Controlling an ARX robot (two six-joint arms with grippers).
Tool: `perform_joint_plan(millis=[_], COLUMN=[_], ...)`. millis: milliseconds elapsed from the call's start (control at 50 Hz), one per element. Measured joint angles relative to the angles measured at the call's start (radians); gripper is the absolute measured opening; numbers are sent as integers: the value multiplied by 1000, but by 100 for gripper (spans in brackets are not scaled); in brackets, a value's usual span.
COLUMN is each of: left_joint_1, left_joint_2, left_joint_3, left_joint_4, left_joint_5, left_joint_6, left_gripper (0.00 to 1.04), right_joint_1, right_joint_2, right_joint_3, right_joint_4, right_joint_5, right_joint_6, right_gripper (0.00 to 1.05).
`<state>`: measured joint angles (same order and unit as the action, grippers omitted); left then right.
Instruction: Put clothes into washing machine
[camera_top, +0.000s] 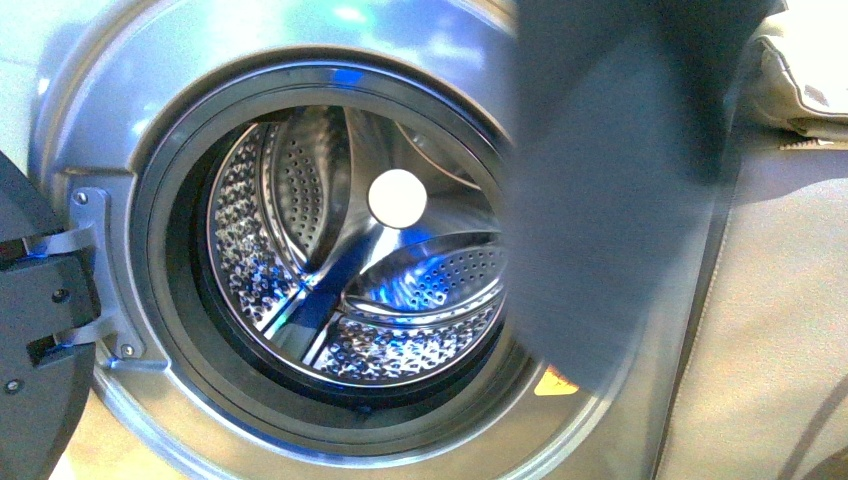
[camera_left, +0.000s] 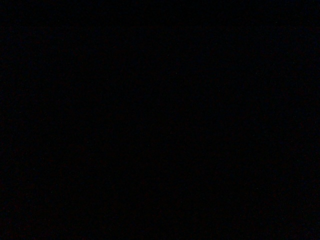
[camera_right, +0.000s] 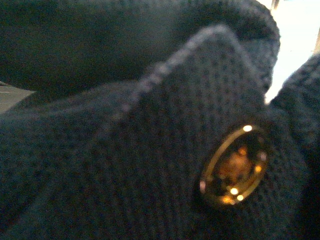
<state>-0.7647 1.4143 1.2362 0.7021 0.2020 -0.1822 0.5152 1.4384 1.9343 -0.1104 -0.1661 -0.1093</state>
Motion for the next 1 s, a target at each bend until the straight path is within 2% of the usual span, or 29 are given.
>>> perform_joint_plan(millis=[200, 340, 400, 460, 619, 759, 999], left_joint_1=[3, 42, 61, 78, 146, 204, 235], left_joint_2=[29, 33, 33, 33, 33, 16, -69], left_joint_3=[22, 22, 22, 21, 8, -43, -215], left_joint_4=[-3, -3, -3, -3, 1, 23, 57], left_joint_5=[-93, -142, -153, -163, -177, -165, -102], left_joint_6=[10, 4, -3, -10, -55, -94, -92], left_gripper=[74, 49, 40, 33, 8, 7, 7], right_joint_1=[0, 0, 0, 0, 0, 0, 0], right_joint_2=[0, 0, 0, 0, 0, 0, 0], right_joint_3=[0, 0, 0, 0, 0, 0, 0], right_joint_4=[0, 0, 0, 0, 2, 3, 4], right_joint_5=[0, -1, 0, 0, -1, -1, -3], right_joint_6=[0, 0, 0, 0, 0, 1, 1], right_gripper=[24, 25, 35, 41, 71, 99, 97])
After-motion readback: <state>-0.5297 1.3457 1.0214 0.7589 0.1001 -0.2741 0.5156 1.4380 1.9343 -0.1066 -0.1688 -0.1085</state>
